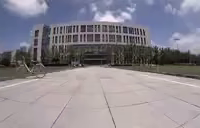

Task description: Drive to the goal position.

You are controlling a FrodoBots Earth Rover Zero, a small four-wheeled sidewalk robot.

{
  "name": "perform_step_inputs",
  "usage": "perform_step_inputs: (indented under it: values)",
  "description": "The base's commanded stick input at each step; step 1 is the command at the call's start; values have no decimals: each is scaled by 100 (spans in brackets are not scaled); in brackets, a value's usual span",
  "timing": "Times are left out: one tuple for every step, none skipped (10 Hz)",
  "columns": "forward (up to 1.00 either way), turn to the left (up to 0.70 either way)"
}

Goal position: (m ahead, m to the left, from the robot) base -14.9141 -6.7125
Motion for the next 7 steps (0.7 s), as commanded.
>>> perform_step_inputs:
  values:
    - [100,0]
    - [100,0]
    - [100,0]
    - [100,0]
    - [100,0]
    - [100,0]
    - [100,0]
